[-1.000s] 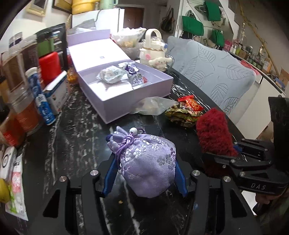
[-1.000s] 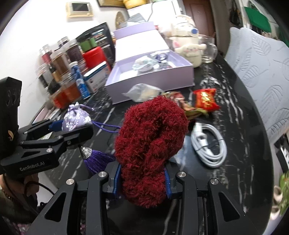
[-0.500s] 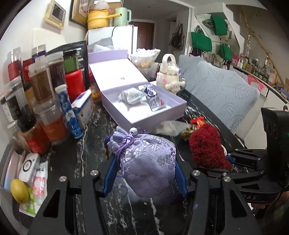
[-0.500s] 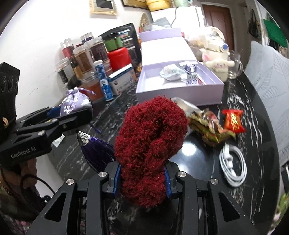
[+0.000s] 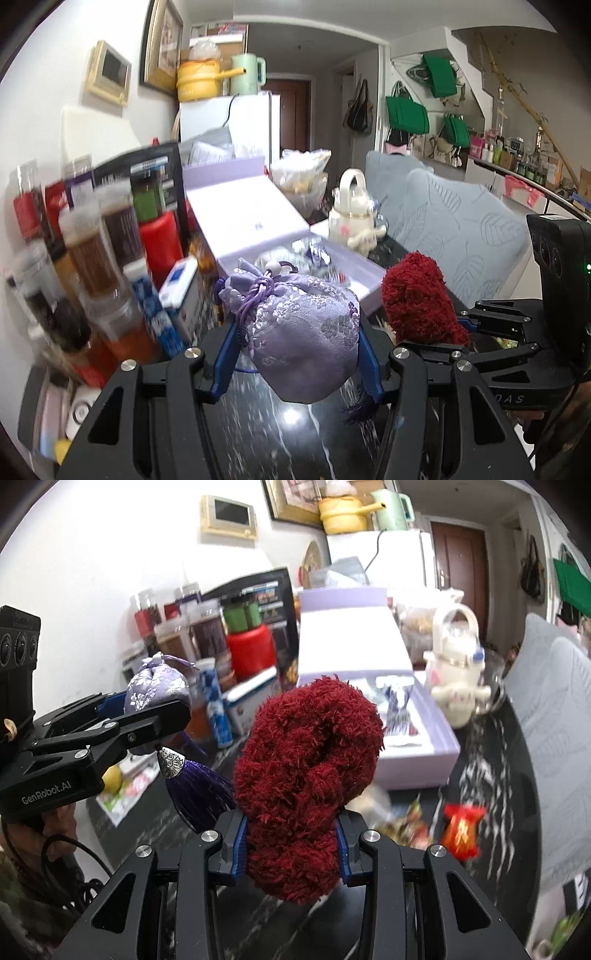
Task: Organize soft objects
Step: 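Carry the red plush and lilac sachet in both grippers over the box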
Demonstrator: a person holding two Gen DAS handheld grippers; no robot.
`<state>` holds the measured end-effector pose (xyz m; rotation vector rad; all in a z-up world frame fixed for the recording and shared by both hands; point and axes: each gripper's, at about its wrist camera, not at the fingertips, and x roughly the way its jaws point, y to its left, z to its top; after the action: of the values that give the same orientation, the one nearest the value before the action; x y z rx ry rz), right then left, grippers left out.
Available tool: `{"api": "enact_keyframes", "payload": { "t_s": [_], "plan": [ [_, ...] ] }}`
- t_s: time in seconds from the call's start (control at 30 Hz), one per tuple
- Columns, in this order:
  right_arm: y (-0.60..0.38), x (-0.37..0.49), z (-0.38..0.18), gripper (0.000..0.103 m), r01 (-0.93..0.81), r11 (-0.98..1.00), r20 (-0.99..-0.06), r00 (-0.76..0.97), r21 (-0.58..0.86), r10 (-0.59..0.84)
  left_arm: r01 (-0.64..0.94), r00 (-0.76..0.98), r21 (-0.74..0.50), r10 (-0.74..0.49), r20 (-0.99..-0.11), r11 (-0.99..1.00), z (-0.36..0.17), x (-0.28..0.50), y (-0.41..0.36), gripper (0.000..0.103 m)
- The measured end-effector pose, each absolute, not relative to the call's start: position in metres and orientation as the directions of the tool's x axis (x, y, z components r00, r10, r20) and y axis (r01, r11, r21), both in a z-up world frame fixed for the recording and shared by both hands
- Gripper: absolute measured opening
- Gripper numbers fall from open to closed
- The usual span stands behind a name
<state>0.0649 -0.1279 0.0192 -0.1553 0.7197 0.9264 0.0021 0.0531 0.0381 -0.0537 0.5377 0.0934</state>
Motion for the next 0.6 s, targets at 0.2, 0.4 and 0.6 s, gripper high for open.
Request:
{"api": "enact_keyframes", "payload": {
  "t_s": [0.2,0.4,0.6],
  "plan": [
    [-0.12,0.088,0.047,0.036,-0.785,0.603,-0.596,0.418,0.143,0.685,-0.096,0.887,0.0,0.085,-0.454,0.995,0.065,0.022,0.061,0.055],
    [-0.11,0.11,0.071,0.036,-0.794,0.598,-0.563,0.447,0.108,0.695,-0.091,0.907,0.032,0.096,-0.41,0.995,0.086,0.05,0.066,0.055],
    [-0.101,0.132,0.084,0.036,-0.795,0.6,-0.54,0.469,0.085,0.699,-0.086,0.916,0.056,0.101,-0.389,0.995,0.096,0.083,0.073,0.055]
  ]
}}
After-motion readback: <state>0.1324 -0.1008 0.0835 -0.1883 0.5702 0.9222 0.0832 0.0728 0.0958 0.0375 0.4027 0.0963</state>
